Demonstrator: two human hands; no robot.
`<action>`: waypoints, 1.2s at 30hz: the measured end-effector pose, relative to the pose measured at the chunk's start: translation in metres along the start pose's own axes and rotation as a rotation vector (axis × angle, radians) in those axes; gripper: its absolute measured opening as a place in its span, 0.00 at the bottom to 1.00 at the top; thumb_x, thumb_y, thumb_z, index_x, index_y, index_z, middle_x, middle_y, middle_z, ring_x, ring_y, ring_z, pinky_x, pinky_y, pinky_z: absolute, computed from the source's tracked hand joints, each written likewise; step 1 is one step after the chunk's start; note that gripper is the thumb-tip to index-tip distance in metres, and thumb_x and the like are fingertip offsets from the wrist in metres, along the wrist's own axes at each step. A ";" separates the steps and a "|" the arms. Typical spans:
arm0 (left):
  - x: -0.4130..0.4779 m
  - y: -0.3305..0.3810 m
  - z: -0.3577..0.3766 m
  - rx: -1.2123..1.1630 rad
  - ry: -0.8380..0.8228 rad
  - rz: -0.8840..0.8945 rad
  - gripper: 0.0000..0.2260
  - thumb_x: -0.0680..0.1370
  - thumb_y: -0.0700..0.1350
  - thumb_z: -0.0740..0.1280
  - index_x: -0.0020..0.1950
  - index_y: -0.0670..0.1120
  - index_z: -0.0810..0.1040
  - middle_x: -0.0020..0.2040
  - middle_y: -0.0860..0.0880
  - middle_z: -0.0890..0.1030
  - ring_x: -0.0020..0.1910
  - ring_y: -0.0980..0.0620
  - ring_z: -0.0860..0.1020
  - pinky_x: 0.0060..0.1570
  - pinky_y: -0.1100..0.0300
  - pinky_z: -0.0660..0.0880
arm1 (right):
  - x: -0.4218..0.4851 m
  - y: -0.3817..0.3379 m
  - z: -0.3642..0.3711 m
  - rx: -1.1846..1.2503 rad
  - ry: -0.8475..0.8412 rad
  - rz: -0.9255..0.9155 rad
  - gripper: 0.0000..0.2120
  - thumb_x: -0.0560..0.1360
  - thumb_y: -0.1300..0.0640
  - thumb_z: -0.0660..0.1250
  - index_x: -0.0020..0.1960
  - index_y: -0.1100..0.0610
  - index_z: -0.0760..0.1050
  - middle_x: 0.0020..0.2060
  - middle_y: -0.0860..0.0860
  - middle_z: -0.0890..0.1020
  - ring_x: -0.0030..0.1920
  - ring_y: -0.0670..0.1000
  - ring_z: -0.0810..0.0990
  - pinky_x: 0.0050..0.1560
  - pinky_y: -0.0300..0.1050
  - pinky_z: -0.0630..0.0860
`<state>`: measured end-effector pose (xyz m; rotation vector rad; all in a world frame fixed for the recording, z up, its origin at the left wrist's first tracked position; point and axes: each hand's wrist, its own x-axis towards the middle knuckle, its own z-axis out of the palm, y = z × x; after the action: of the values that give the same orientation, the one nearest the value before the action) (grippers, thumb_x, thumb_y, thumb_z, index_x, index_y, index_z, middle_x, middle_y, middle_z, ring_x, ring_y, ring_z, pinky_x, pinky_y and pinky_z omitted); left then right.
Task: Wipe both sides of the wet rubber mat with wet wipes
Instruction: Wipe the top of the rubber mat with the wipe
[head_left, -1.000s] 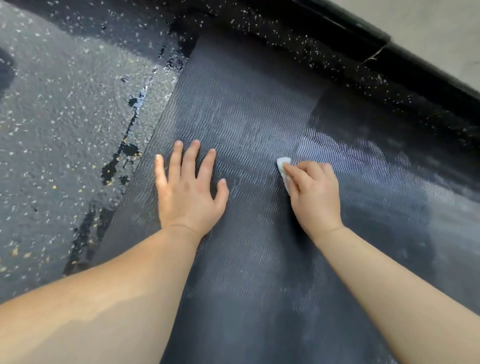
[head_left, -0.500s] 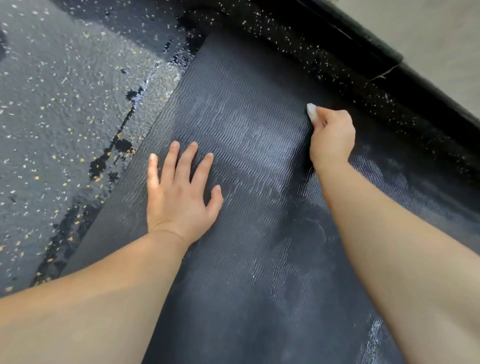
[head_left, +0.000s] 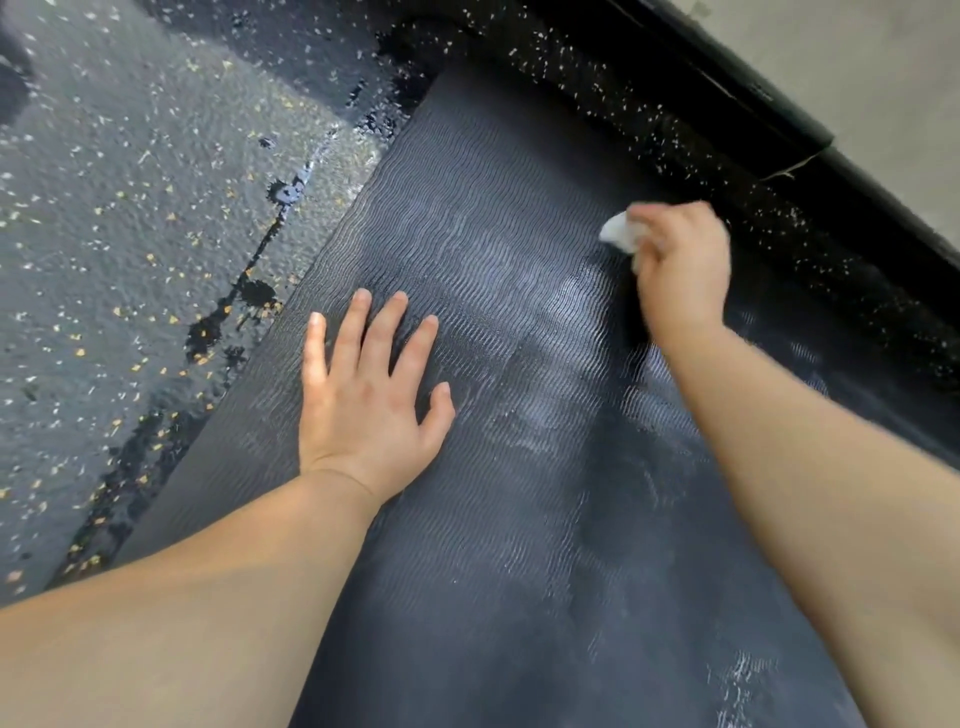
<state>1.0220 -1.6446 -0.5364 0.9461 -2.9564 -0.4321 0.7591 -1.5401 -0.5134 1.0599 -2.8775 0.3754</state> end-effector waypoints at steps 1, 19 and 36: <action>0.000 0.000 0.000 -0.001 0.003 0.001 0.27 0.74 0.56 0.53 0.69 0.46 0.71 0.71 0.42 0.68 0.73 0.40 0.60 0.71 0.40 0.48 | 0.014 0.007 0.002 0.030 0.064 0.145 0.16 0.74 0.64 0.59 0.58 0.54 0.79 0.54 0.59 0.77 0.54 0.60 0.75 0.55 0.44 0.69; 0.001 0.002 -0.004 -0.023 -0.038 -0.014 0.27 0.74 0.56 0.54 0.69 0.45 0.72 0.71 0.42 0.68 0.73 0.40 0.60 0.70 0.40 0.48 | -0.111 -0.033 -0.013 0.143 -0.255 -0.449 0.09 0.72 0.65 0.68 0.51 0.59 0.82 0.39 0.56 0.77 0.37 0.55 0.74 0.37 0.44 0.72; 0.001 0.002 -0.005 -0.029 -0.042 -0.010 0.26 0.74 0.55 0.54 0.68 0.45 0.73 0.71 0.42 0.68 0.72 0.39 0.62 0.70 0.38 0.49 | -0.112 -0.038 0.003 0.163 -0.064 -0.206 0.10 0.72 0.65 0.67 0.51 0.57 0.82 0.40 0.58 0.77 0.39 0.58 0.77 0.41 0.45 0.73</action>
<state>1.0207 -1.6447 -0.5311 0.9612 -2.9752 -0.4995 0.8689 -1.4975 -0.5228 1.4046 -2.7937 0.5802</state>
